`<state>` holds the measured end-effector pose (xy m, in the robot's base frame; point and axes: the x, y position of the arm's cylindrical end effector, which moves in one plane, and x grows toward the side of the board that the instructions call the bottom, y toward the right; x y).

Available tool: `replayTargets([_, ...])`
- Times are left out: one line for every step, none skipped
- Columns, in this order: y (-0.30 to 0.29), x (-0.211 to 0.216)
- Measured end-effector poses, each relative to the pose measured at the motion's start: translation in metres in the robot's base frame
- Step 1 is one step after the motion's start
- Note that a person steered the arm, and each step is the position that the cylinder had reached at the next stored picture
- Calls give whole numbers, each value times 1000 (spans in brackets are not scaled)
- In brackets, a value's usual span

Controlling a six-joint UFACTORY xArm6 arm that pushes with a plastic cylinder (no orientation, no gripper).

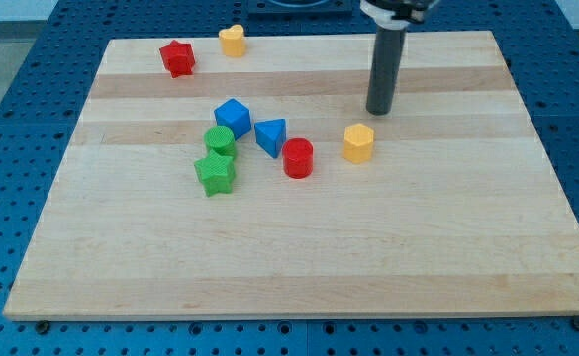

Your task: Move the yellow hexagon to the right side of the red circle

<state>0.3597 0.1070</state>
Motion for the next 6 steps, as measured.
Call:
replayTargets([3,28])
replayTargets([3,44])
replayTargets([8,15])
replayTargets([-3,-1])
replayTargets([-17,29])
replayTargets([-19,61])
